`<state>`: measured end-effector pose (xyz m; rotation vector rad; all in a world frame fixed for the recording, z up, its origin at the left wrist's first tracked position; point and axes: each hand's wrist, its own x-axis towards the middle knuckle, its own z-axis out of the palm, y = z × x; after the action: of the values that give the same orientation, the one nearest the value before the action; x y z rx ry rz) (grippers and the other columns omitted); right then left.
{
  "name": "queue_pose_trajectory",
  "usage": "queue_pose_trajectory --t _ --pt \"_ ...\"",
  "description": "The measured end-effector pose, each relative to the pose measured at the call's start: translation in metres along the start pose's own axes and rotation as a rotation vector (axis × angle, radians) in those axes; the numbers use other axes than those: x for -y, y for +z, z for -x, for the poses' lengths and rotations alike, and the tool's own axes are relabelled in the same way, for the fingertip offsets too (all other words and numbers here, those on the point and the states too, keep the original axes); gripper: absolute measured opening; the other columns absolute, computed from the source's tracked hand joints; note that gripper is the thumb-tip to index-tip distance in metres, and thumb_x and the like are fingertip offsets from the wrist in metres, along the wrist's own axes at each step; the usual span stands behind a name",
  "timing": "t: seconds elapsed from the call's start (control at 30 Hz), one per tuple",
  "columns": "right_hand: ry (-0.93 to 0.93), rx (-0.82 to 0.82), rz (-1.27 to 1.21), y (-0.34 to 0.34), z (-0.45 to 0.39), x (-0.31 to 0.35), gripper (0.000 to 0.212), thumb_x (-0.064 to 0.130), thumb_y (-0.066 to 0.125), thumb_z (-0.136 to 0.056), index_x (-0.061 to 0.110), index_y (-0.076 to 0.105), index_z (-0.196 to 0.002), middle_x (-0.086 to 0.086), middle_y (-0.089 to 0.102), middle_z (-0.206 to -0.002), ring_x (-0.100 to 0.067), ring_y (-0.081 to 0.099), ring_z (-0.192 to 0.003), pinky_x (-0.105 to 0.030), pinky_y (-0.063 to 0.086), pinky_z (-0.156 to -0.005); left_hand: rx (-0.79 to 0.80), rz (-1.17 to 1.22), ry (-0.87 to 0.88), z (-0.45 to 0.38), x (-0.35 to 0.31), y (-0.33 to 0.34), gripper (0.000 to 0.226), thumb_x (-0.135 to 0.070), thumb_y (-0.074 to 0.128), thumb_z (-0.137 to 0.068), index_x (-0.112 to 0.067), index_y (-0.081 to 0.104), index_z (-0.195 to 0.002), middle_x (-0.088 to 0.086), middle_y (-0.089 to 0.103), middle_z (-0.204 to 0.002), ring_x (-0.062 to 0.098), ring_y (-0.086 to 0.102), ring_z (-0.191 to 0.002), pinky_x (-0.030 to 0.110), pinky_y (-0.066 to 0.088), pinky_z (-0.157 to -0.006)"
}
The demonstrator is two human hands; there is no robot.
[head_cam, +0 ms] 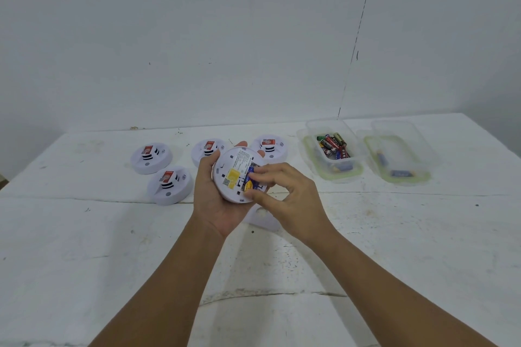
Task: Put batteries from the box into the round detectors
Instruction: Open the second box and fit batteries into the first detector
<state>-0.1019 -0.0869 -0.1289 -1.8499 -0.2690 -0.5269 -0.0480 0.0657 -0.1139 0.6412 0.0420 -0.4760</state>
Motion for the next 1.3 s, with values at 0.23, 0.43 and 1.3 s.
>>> queue_pose_trajectory --t 0.23,0.43,1.3 --pt "-0.012 -0.043 0.026 0.0 0.002 -0.006 0.02 0.028 0.089 -0.08 0.023 0.082 -0.098 0.016 0.075 -0.115 -0.004 0.065 -0.118 -0.034 0.053 -0.101 0.037 -0.023 -0.017 -0.002 -0.002 0.005 0.044 -0.048 0.047 -0.1 -0.018 0.063 -0.127 0.014 0.064 -0.124 0.027 0.066 -0.096 0.035 0.057 -0.072" --pt "0.005 -0.025 0.052 0.002 0.001 -0.006 0.016 0.026 0.084 -0.087 0.021 0.083 -0.102 0.013 0.076 -0.115 -0.002 0.066 -0.115 -0.026 0.052 -0.1 0.001 -0.034 -0.024 -0.005 -0.001 0.003 0.041 -0.047 0.049 -0.098 -0.019 0.065 -0.122 0.013 0.066 -0.119 0.027 0.064 -0.098 0.036 0.053 -0.079" --pt "0.338 0.031 -0.197 0.02 -0.013 -0.003 0.018 0.02 0.089 -0.08 0.031 0.085 -0.094 0.011 0.074 -0.105 -0.009 0.07 -0.102 -0.042 0.056 -0.099 -0.134 -0.134 -0.023 -0.001 -0.009 -0.003 0.035 -0.044 0.05 -0.097 -0.018 0.071 -0.106 0.01 0.065 -0.1 0.024 0.061 -0.085 0.036 0.052 -0.074"
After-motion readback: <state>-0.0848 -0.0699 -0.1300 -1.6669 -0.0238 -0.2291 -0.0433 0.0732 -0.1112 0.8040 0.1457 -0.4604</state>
